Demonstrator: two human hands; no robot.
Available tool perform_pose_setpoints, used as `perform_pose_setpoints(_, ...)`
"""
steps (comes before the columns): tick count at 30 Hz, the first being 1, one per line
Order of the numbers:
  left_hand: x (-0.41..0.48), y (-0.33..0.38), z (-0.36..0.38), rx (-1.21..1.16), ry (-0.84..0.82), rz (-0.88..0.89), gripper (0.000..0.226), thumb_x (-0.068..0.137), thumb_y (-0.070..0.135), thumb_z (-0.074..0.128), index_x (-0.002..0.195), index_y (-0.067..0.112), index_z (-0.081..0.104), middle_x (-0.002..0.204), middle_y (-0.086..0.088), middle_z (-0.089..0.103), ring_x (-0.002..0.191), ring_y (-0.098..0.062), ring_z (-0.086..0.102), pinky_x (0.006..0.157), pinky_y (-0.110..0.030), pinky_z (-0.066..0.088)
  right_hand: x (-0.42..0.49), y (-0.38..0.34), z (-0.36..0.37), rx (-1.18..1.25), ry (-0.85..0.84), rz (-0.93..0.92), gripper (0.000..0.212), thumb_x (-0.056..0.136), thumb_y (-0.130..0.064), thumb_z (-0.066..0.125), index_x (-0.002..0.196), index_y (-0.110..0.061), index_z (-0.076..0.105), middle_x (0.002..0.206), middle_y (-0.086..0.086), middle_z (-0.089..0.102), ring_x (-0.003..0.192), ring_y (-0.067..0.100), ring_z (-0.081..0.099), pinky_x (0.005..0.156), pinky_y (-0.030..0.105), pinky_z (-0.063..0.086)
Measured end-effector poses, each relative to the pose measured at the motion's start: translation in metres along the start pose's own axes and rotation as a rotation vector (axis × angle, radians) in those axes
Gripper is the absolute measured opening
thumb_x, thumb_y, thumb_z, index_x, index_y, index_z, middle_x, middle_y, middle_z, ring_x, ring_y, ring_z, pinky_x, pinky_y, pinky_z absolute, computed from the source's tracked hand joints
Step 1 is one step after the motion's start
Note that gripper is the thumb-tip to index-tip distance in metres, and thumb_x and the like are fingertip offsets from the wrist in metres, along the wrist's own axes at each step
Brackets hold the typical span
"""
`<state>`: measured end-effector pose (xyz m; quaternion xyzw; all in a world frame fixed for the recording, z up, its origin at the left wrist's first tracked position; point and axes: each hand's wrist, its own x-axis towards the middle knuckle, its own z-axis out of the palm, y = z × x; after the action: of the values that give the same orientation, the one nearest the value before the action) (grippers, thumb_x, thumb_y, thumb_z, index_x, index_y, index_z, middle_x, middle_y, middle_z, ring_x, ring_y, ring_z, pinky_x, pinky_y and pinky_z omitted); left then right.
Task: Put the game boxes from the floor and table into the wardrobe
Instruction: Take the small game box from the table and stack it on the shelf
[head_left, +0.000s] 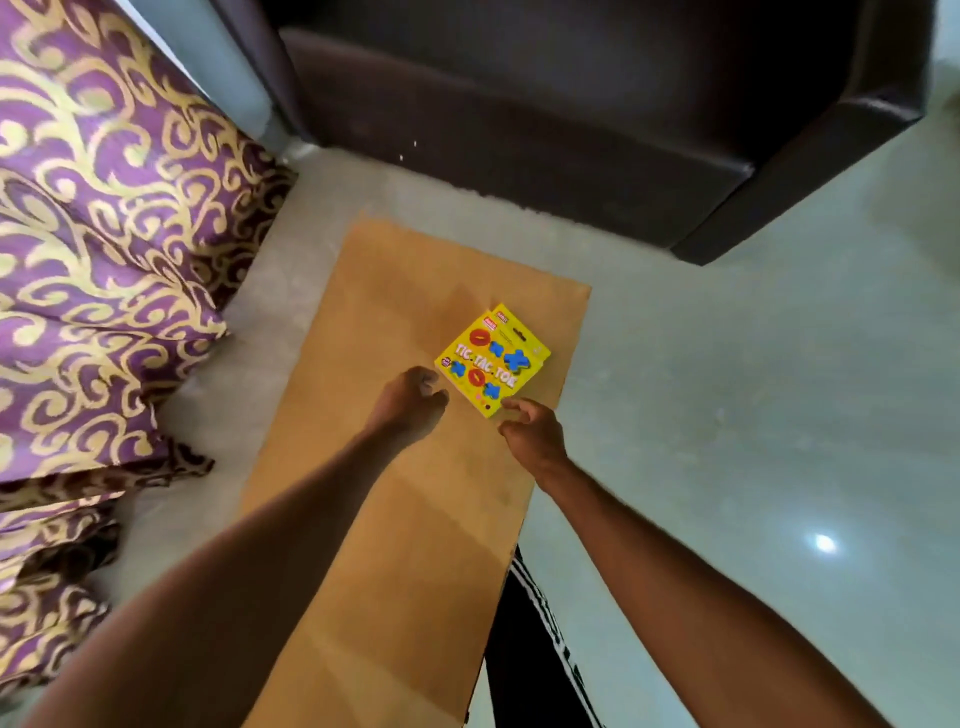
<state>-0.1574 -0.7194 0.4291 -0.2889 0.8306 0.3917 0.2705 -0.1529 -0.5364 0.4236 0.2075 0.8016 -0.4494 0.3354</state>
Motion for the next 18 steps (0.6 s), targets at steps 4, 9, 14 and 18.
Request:
perform_pose_setpoints(4,0.075,0.019,0.019,0.134,-0.035,0.007,0.065,0.08,0.033,0.063,0.139,0.012,0.047,0.141,-0.013,0.053,0.129,-0.03,0.05,0.101,-0.035,0.043,0.064,0.001,0.01,0.076,-0.009,0.02,0.045,0.08,-0.003,0.064,0.124,-0.014,0.066,0.126,0.005,0.067,0.111,0.022,0.063,0.087,0.029,0.05)
perform_pose_setpoints(9,0.121,0.017,0.039,0.192,-0.167,-0.034,0.096,0.047,0.057,0.057,0.136,0.023,0.044,0.141,-0.01,0.051,0.124,-0.035,0.051,0.098,-0.05,0.047,0.097,0.012,0.02,0.16,-0.05,0.017,0.043,0.082,0.006,0.061,0.122,-0.009,0.066,0.123,0.003,0.065,0.109,0.015,0.061,0.074,0.013,0.049)
perform_pose_setpoints(14,0.086,0.002,0.045,-0.16,-0.148,-0.063,0.043,0.05,0.034,0.065,0.09,0.023,0.059,0.099,-0.001,0.068,0.091,-0.02,0.063,0.084,-0.037,0.055,0.087,0.021,0.02,0.146,-0.104,-0.032,0.048,0.077,0.001,0.066,0.121,-0.02,0.066,0.128,0.003,0.061,0.115,0.019,0.062,0.09,0.033,0.057)
perform_pose_setpoints(18,0.01,-0.025,0.033,-0.443,-0.041,-0.155,0.03,0.057,0.021,0.062,0.087,0.022,0.061,0.094,-0.006,0.068,0.086,-0.021,0.063,0.082,-0.038,0.053,0.039,0.015,0.013,-0.009,-0.211,-0.126,0.051,0.078,-0.003,0.07,0.124,-0.025,0.064,0.131,0.003,0.052,0.119,0.016,0.058,0.094,0.034,0.055)
